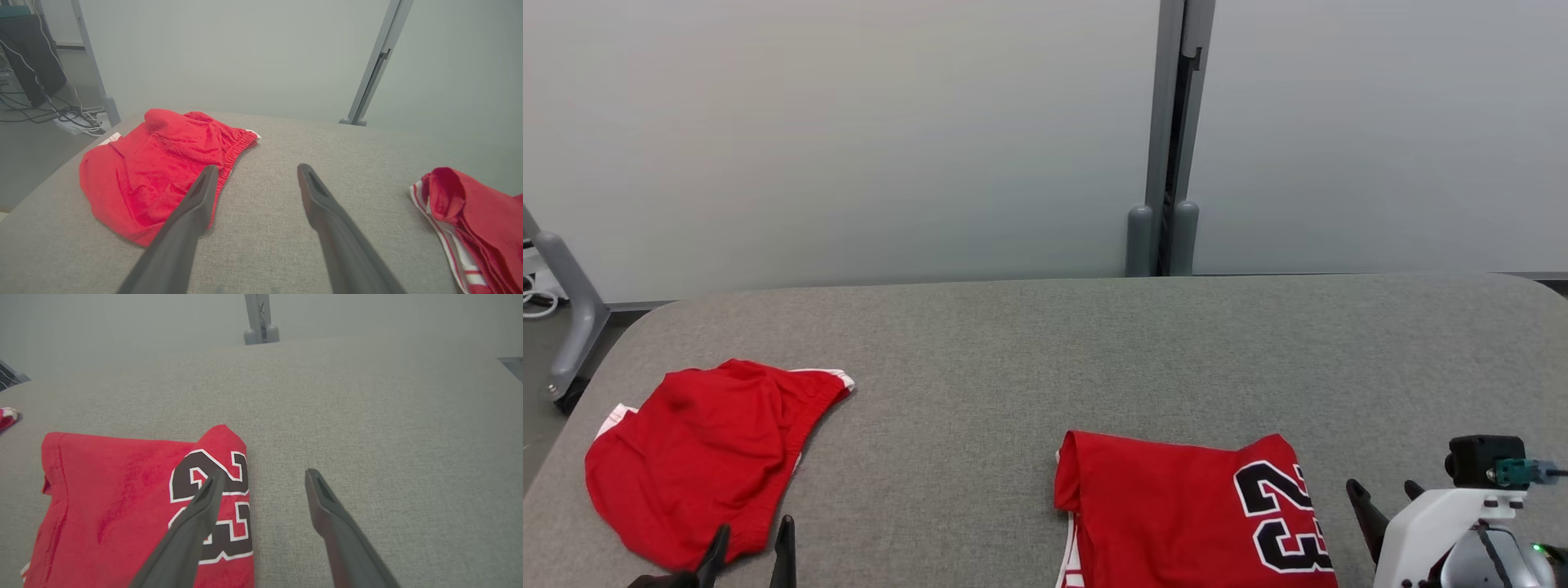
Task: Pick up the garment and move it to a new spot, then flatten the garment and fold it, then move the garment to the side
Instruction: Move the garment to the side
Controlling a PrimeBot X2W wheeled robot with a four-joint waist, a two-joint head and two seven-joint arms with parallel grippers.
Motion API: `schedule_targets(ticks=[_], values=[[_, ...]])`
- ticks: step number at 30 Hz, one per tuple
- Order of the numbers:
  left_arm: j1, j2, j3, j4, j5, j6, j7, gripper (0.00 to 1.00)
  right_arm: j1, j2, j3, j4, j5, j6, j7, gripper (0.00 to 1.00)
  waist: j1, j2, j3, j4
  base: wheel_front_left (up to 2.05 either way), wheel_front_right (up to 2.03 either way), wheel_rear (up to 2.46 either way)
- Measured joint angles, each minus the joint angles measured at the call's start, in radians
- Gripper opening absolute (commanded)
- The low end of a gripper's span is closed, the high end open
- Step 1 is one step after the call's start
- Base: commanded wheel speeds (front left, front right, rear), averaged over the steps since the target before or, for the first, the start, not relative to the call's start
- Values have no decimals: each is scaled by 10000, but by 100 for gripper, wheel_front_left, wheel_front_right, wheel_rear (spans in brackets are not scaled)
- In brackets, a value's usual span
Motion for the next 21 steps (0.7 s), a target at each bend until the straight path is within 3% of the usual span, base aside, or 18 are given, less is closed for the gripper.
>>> schedule_targets(ticks=[9, 21], values=[[62, 391, -140, -422, -117, -161, 700, 100, -472, 0, -941, 811, 25, -6, 2418, 100, 0, 0, 210, 1038, 0, 0, 0], [215, 604, -221, -817, -171, -173, 918, 100, -467, -2, -1266, 1896, -105, 0, 2824, 100, 0, -1, 626, 2064, 0, 0, 0]])
